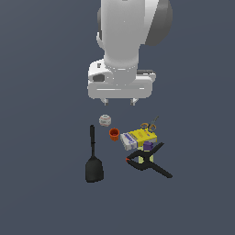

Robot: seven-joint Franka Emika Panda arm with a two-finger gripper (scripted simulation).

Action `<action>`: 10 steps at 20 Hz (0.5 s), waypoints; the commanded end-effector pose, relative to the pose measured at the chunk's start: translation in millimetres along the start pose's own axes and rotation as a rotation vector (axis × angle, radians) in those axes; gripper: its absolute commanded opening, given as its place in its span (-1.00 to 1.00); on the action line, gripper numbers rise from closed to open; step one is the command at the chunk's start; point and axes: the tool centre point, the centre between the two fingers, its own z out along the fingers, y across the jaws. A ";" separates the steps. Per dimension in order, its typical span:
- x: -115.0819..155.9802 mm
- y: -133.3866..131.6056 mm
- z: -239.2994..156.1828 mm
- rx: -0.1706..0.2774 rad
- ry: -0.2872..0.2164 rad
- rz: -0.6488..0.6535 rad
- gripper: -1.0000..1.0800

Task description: Pick up a designated object from a clutter of objects.

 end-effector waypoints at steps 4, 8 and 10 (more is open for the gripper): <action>0.7 2.9 -0.9 -0.003 0.000 -0.003 0.92; 3.2 12.6 -3.5 -0.015 -0.001 -0.014 0.92; 3.8 14.7 -3.8 -0.017 -0.001 -0.016 0.92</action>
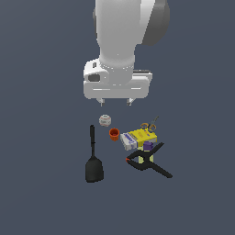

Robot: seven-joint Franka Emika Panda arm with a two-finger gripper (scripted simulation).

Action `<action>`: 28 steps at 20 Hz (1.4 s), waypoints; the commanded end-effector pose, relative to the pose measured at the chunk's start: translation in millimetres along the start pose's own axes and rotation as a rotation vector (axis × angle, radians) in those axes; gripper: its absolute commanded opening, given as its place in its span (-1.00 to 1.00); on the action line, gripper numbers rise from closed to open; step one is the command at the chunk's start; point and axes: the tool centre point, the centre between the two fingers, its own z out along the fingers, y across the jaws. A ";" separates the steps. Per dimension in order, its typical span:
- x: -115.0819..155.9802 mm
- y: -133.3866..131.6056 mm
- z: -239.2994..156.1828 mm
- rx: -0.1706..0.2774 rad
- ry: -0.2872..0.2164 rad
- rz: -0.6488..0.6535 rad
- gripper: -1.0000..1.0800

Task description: Pick up a designated object from a clutter of objects.

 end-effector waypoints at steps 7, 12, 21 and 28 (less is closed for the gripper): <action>1.3 2.2 1.3 -0.001 0.000 -0.004 0.92; 9.0 9.3 15.1 0.003 0.003 -0.017 0.92; 34.4 40.4 73.8 0.016 0.015 -0.070 0.92; 51.9 80.9 148.6 0.023 0.031 -0.129 0.92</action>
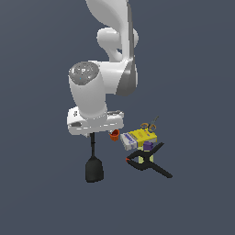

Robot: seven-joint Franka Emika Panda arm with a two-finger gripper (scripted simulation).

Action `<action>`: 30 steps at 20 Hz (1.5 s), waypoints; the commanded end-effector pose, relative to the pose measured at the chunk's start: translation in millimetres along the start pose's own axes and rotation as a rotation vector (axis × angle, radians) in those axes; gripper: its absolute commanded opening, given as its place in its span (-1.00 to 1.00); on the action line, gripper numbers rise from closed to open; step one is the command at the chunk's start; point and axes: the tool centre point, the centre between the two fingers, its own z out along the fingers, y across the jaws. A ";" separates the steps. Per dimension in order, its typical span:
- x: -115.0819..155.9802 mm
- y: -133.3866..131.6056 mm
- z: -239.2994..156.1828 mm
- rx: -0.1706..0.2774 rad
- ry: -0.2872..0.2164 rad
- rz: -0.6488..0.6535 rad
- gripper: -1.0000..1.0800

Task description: Pick up a designated object from a clutter of objects.

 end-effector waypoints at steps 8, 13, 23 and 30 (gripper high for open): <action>-1.3 45.0 79.1 -0.001 0.016 -0.059 0.92; -4.2 55.8 98.9 -0.002 0.019 -0.073 0.92; -5.4 57.8 111.1 -0.002 0.018 -0.074 0.92; -5.6 58.1 144.1 -0.003 0.019 -0.075 0.92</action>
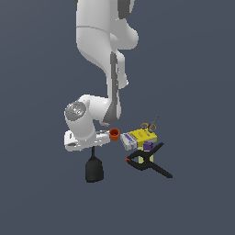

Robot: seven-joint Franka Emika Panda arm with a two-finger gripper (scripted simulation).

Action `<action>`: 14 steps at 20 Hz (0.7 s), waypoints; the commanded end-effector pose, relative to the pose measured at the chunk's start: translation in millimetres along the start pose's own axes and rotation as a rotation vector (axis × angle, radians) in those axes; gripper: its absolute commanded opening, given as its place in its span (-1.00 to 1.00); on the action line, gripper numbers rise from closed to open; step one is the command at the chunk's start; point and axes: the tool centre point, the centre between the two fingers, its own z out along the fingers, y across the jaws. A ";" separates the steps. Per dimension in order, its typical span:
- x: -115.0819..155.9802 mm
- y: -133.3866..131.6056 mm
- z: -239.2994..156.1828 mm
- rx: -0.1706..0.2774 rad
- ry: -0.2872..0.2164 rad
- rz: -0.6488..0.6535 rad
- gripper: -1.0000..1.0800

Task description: Pick up a designated object from a clutter of objects.

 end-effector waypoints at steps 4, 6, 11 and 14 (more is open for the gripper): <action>0.6 0.4 16.0 0.000 0.001 -0.001 0.92; 0.9 0.6 17.0 0.000 0.001 -0.001 0.92; 0.9 0.6 17.0 0.000 0.001 -0.001 -1.00; 0.9 0.6 17.0 0.000 0.001 -0.001 -1.00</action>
